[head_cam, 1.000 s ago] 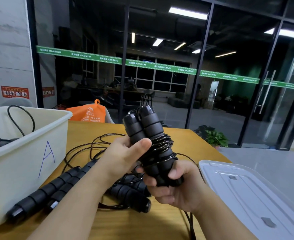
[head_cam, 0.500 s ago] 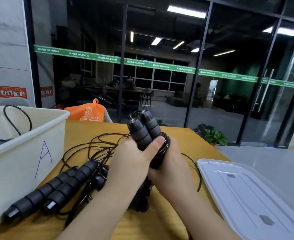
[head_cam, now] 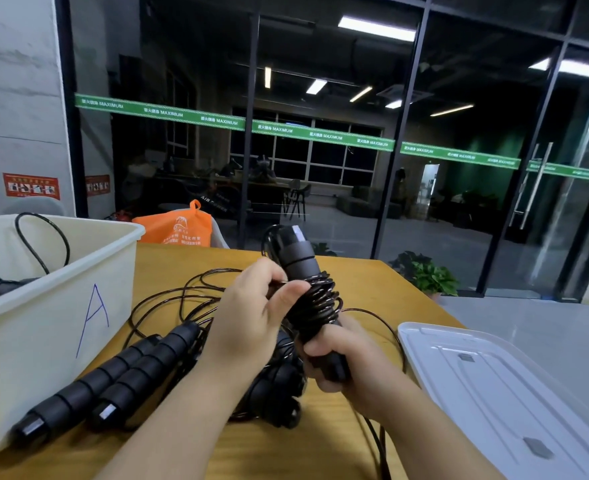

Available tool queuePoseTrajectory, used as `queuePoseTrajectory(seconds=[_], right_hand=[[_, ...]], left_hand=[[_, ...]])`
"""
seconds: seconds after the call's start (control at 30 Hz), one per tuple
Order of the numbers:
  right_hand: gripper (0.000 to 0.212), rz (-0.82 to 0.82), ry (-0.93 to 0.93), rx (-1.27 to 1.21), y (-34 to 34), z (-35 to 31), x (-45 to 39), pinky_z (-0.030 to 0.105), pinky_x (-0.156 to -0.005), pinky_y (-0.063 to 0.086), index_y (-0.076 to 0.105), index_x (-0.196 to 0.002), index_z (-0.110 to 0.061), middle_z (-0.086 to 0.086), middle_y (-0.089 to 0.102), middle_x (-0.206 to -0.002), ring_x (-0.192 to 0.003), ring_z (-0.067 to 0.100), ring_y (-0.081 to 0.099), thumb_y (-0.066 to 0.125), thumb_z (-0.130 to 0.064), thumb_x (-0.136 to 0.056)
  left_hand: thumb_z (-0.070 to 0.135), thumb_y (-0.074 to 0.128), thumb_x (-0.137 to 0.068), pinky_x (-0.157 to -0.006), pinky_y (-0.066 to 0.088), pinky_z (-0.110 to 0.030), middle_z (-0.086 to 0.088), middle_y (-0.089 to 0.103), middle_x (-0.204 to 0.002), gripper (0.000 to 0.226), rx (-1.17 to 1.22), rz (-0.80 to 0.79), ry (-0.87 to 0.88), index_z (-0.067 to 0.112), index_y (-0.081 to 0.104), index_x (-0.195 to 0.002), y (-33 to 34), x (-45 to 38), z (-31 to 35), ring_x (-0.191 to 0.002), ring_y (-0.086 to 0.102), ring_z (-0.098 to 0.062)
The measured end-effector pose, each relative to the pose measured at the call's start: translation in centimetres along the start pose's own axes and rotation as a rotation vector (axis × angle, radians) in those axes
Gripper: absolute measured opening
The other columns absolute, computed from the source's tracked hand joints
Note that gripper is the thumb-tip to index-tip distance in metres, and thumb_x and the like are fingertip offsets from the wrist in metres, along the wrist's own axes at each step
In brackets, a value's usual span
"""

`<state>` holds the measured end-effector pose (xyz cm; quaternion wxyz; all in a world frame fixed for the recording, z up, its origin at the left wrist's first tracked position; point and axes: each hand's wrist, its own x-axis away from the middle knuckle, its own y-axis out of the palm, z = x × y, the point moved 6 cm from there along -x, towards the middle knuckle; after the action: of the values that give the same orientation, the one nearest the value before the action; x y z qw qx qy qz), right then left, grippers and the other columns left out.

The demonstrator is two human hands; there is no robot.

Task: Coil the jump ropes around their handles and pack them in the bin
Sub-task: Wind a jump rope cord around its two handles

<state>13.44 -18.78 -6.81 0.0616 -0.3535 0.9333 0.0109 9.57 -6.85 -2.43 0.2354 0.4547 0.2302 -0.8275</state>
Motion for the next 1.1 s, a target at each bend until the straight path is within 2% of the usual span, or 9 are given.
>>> queuePoseTrajectory(seconds=[0.27,0.33,0.4,0.53,0.6,0.67,0.77,0.97,1.1], right_hand=[[0.050,-0.174,0.083,-0.085,0.4,0.7,0.2,0.017,-0.041,0.019,0.047,-0.091,-0.007,0.006,0.046,-0.069,-0.047,0.012,0.038,0.061,-0.024,-0.046],[0.051,-0.223,0.119,-0.104,0.7,1.0,0.4,0.021,-0.044,0.020,0.049,-0.094,-0.007,0.007,0.049,-0.072,-0.049,0.013,0.040,0.061,-0.026,-0.048],[0.055,-0.218,0.141,-0.072,0.8,1.1,0.4,0.024,-0.050,0.031,0.053,-0.100,-0.006,0.008,0.058,-0.079,-0.056,0.015,0.048,0.062,-0.031,-0.051],[0.082,0.086,0.032,0.303,-1.0,0.3,0.1,0.016,-0.074,0.050,0.046,-0.134,-0.027,-0.007,0.059,-0.122,-0.097,0.005,0.062,0.070,-0.042,-0.056],[0.073,0.201,-0.239,0.441,-1.1,-1.5,0.4,0.009,-0.082,0.047,0.034,-0.139,-0.047,-0.024,0.044,-0.136,-0.117,-0.007,0.049,0.067,-0.031,-0.076],[0.056,0.204,-0.423,0.422,-0.5,-2.0,0.6,0.011,-0.095,0.044,0.045,-0.131,-0.051,-0.035,0.045,-0.135,-0.125,-0.013,0.042,0.059,-0.017,-0.090],[0.048,0.344,-0.581,0.452,-0.3,-1.8,0.6,0.009,-0.097,0.040,0.057,-0.120,-0.044,-0.040,0.055,-0.122,-0.120,-0.012,0.049,0.056,-0.004,-0.095],[0.037,0.546,-0.686,0.483,-1.5,-2.1,1.2,0.011,-0.087,0.048,0.066,-0.118,-0.029,-0.028,0.067,-0.109,-0.104,-0.007,0.063,0.063,-0.004,-0.090],[0.039,0.640,-0.677,0.594,-2.7,-1.7,1.0,0.012,-0.091,0.048,0.065,-0.119,-0.025,-0.025,0.065,-0.109,-0.101,-0.012,0.061,0.061,0.002,-0.090]], left_hand=[[0.085,0.059,-0.047,-0.086,0.047,-0.014,0.014,0.050,-0.118,0.104,0.388,-0.104,-0.524,0.025,0.031,-0.128,1.7,1.0,-1.6,-0.104,0.054,0.005],[0.073,0.077,-0.045,-0.094,0.051,-0.043,-0.003,0.068,-0.108,0.095,0.601,-0.136,-0.644,0.017,0.054,-0.118,2.3,1.4,-1.9,-0.099,0.067,-0.020],[0.063,0.082,-0.051,-0.090,0.051,-0.053,-0.007,0.073,-0.094,0.069,0.625,-0.078,-0.666,0.018,0.064,-0.099,2.1,1.4,-1.7,-0.092,0.069,-0.028],[0.053,0.073,-0.053,-0.079,0.055,-0.041,0.005,0.074,-0.084,0.049,0.467,0.057,-0.668,0.024,0.065,-0.092,1.2,1.2,-2.1,-0.080,0.071,-0.016],[0.053,0.075,-0.057,-0.082,0.056,-0.044,0.006,0.073,-0.087,0.045,0.393,0.084,-0.700,0.027,0.065,-0.093,0.9,1.4,-2.5,-0.085,0.070,-0.016],[0.049,0.077,-0.066,-0.079,0.056,-0.043,0.008,0.071,-0.088,0.035,0.353,0.104,-0.749,0.029,0.065,-0.092,1.0,1.8,-2.9,-0.087,0.067,-0.015],[0.048,0.076,-0.070,-0.069,0.053,-0.035,0.008,0.069,-0.086,0.030,0.327,0.091,-0.803,0.030,0.063,-0.090,1.4,2.2,-2.9,-0.085,0.064,-0.012],[0.047,0.076,-0.074,-0.095,0.050,-0.045,0.009,0.071,-0.103,0.041,0.506,-0.150,-0.759,0.034,0.061,-0.110,2.9,2.2,-2.7,-0.102,0.066,-0.012],[0.046,0.058,-0.083,-0.086,0.054,-0.041,-0.011,0.068,-0.116,0.046,0.858,-0.206,-0.887,0.019,0.061,-0.120,4.0,2.5,-2.3,-0.106,0.065,-0.023]])
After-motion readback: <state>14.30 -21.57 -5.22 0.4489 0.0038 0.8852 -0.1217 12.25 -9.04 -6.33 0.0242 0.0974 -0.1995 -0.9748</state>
